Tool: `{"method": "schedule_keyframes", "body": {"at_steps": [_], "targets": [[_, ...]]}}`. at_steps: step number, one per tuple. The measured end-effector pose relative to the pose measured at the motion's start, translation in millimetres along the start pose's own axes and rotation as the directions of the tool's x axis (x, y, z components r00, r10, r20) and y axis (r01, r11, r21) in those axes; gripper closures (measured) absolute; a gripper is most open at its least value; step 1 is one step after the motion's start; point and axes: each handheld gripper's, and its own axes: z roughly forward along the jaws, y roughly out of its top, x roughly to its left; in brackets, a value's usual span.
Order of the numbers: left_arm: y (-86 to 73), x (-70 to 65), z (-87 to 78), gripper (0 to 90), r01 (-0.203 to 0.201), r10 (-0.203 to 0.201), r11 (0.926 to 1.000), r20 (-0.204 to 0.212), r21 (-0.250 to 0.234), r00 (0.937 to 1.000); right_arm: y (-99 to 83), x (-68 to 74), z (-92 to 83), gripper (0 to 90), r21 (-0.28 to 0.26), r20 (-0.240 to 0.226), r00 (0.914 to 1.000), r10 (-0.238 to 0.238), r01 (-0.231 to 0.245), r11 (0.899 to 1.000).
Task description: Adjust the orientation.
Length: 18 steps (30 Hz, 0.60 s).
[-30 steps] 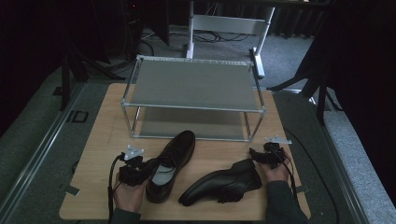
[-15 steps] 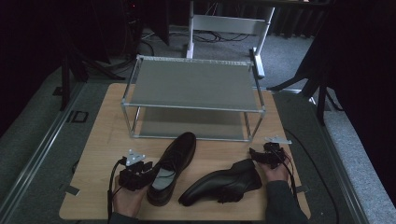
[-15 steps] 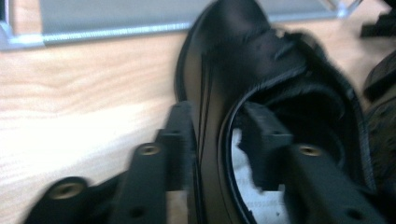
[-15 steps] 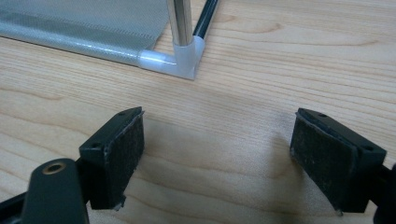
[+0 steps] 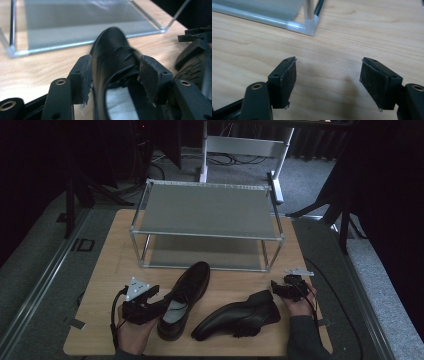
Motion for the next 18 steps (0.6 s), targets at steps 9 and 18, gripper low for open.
{"method": "schedule_keyframes", "body": {"at_steps": [9,18], "targets": [[9.2,-41.8,-0.8,44.8,-0.136,0.137,0.9904,0.067,-0.026,0.9883,-14.1,7.8,-55.9,32.1,-0.075,-0.094,0.9914,-0.091,0.084,0.994],[8.0,-58.6,9.6,44.8,-0.182,0.183,0.9831,0.101,-0.013,0.9779,-27.4,20.6,-93.2,29.9,-0.15,-0.233,0.9652,-0.119,0.086,0.985]]}}
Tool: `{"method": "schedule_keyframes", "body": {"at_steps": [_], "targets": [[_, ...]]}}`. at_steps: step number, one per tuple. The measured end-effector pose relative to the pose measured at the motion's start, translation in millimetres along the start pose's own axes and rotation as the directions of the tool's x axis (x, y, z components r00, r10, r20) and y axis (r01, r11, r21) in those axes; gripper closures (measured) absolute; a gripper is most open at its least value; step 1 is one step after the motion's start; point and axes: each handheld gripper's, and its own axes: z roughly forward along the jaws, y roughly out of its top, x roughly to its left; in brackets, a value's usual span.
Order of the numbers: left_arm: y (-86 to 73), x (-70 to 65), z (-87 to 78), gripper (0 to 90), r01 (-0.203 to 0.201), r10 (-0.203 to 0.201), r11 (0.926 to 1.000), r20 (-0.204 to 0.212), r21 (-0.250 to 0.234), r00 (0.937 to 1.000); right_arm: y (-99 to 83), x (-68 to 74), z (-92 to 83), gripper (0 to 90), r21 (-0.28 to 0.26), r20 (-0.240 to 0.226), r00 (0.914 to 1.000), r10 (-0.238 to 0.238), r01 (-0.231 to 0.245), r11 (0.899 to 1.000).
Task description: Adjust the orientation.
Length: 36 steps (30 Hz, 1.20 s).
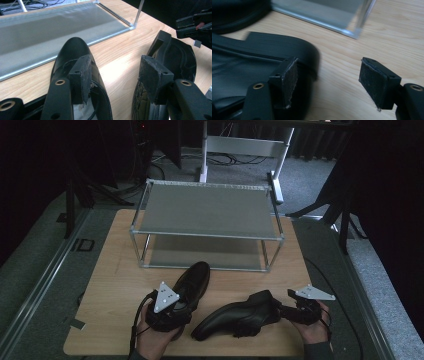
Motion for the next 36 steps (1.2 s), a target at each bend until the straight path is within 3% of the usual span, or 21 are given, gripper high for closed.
{"method": "schedule_keyframes", "body": {"at_steps": [7,15,21,28,34,36], "targets": [[-1.8,-1.8,-0.2,44.3,-0.029,0.029,0.9996,0.025,-0.001,0.9993,11.5,20.3,6.8,29.3,-0.012,-0.054,0.9975,-0.046,0.046,0.999],[-1.7,0.9,0.3,44.4,-0.036,0.036,0.9993,0.018,-0.005,0.9992,25.0,16.2,21.2,29.5,0.019,-0.096,0.9953,-0.012,0.014,1.0],[-2.7,1.4,1.1,44.4,-0.043,0.043,0.9991,-0.002,-0.001,0.9991,40.8,16.0,35.4,30.4,0.015,-0.088,0.9959,-0.017,0.019,1.0],[-2.5,7.2,-5.2,44.6,-0.031,0.03,0.9993,-0.023,-0.02,0.9993,62.0,21.0,56.7,33.4,0.026,-0.015,0.9983,-0.056,0.056,0.998],[-3.5,11.4,-6.5,44.6,-0.019,0.019,0.9996,-0.032,-0.022,0.9993,63.2,19.7,47.1,33.6,-0.018,-0.02,0.9996,-0.022,0.021,1.0],[-3.8,11.1,-5.4,44.6,-0.016,0.015,0.9997,-0.033,-0.019,0.9993,60.8,21.1,42.2,33.5,-0.025,-0.027,0.9991,-0.032,0.031,0.999]]}}
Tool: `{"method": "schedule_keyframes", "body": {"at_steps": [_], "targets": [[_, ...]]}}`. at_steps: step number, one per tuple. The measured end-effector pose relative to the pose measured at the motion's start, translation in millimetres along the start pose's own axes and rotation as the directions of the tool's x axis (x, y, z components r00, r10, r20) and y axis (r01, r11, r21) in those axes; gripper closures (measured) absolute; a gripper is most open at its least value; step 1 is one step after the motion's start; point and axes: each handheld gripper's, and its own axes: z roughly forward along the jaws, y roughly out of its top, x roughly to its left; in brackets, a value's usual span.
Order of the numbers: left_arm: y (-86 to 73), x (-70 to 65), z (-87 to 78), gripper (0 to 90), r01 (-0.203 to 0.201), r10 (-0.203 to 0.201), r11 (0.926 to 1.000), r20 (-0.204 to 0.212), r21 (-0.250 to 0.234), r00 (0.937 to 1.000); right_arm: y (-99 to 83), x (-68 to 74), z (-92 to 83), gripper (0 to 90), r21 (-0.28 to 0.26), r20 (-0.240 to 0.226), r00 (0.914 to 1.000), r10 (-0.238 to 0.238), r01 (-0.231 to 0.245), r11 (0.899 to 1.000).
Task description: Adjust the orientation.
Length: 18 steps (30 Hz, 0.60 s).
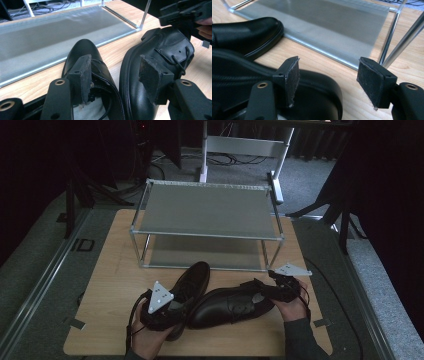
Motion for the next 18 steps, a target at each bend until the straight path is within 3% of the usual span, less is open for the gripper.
{"method": "schedule_keyframes", "body": {"at_steps": [5,8,13,18], "targets": [[0.8,-2.0,0.0,44.6,-0.007,0.007,1.0,-0.001,-0.001,1.0,-5.6,0.3,-23.6,33.5,-0.071,-0.003,0.9998,0.02,-0.02,0.997],[0.8,-2.1,0.6,44.7,-0.007,0.007,1.0,0.0,-0.001,1.0,-10.1,-3.6,-37.8,33.3,-0.083,-0.032,0.9988,0.037,-0.04,0.996],[0.5,-2.2,-0.3,45.3,-0.006,0.006,0.9999,-0.008,-0.01,0.9999,-23.6,-1.7,-45.6,33.6,-0.051,-0.045,0.999,0.0,-0.003,0.999],[0.8,1.8,-2.3,45.4,0.007,-0.007,0.9998,-0.015,-0.017,0.9999,-35.3,-3.2,-35.9,33.8,0.0,-0.044,0.9988,-0.021,0.021,1.0]]}}
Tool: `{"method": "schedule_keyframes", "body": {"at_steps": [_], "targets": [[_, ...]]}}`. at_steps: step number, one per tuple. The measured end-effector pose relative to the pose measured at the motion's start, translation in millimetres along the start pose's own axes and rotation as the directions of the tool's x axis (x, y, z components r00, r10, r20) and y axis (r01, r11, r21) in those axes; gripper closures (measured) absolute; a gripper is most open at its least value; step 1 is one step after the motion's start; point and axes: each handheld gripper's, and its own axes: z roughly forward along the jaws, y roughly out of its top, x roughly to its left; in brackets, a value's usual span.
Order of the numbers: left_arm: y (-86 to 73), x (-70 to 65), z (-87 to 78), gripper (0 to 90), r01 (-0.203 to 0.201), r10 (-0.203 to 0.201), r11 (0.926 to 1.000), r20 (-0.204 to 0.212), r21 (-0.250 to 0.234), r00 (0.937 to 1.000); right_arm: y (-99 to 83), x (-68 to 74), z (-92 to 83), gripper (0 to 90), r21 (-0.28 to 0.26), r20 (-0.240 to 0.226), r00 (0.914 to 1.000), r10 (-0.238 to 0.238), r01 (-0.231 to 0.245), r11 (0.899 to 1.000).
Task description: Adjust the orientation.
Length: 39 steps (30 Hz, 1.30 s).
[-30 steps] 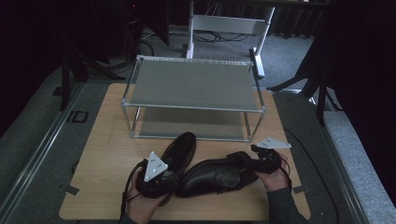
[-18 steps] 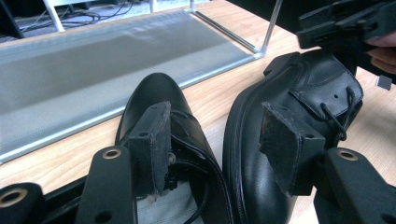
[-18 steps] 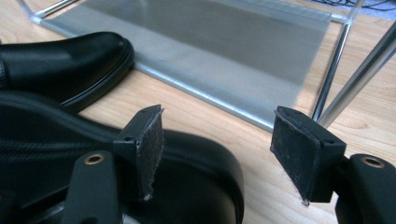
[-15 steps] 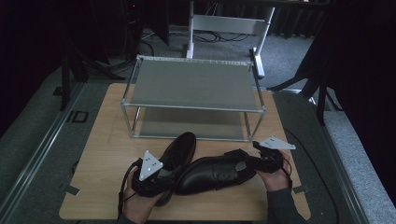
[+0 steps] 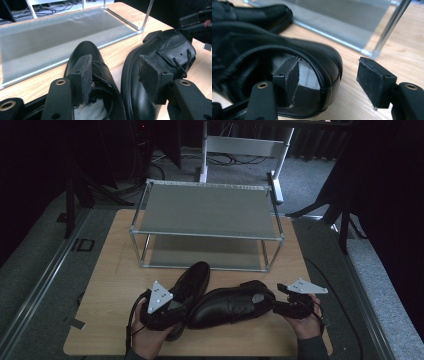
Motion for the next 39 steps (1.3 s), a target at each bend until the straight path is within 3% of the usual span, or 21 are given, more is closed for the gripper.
{"method": "schedule_keyframes", "body": {"at_steps": [5,11,14,16,20,23,29,35,39], "targets": [[0.4,3.3,-2.2,45.4,0.01,-0.01,0.9999,-0.003,-0.008,0.9999,-2.1,0.7,18.1,36.6,0.063,0.019,0.9992,-0.036,0.034,0.997],[0.6,7.2,-4.8,45.4,0.016,-0.016,0.9998,-0.014,-0.014,0.9998,1.1,4.8,33.8,51.5,0.101,0.056,0.9963,-0.065,0.059,0.993],[0.6,10.6,-6.0,45.4,0.024,-0.024,0.9995,-0.021,-0.019,0.9995,3.5,3.3,33.7,64.2,0.095,0.052,0.9972,-0.055,0.05,0.994],[0.6,12.5,-7.2,45.4,0.029,-0.03,0.9994,-0.027,-0.02,0.9992,4.6,5.9,33.8,68.8,0.104,0.074,0.9937,-0.085,0.077,0.992],[1.0,15.9,-9.7,45.5,0.036,-0.036,0.9991,-0.035,-0.024,0.9987,6.3,9.2,32.0,74.0,0.137,0.112,0.985,-0.131,0.116,0.984],[1.2,18.1,-11.0,45.5,0.042,-0.043,0.9988,-0.039,-0.026,0.9983,7.0,6.7,27.3,76.1,0.158,0.13,0.9824,-0.134,0.113,0.981],[0.7,22.5,-11.3,45.6,0.052,-0.053,0.9983,-0.046,-0.026,0.9975,7.1,-5.5,10.5,76.3,0.177,0.17,0.9782,-0.119,0.089,0.98],[0.0,26.0,-11.4,45.5,0.051,-0.052,0.9984,-0.053,-0.024,0.9972,4.9,-25.4,3.7,76.0,0.196,0.218,0.9748,-0.045,0.001,0.981],[-0.9,28.8,-11.7,45.1,0.051,-0.052,0.9985,-0.052,-0.022,0.9973,2.4,-36.9,7.5,75.9,0.22,0.236,0.9716,0.01,-0.064,0.973]]}}
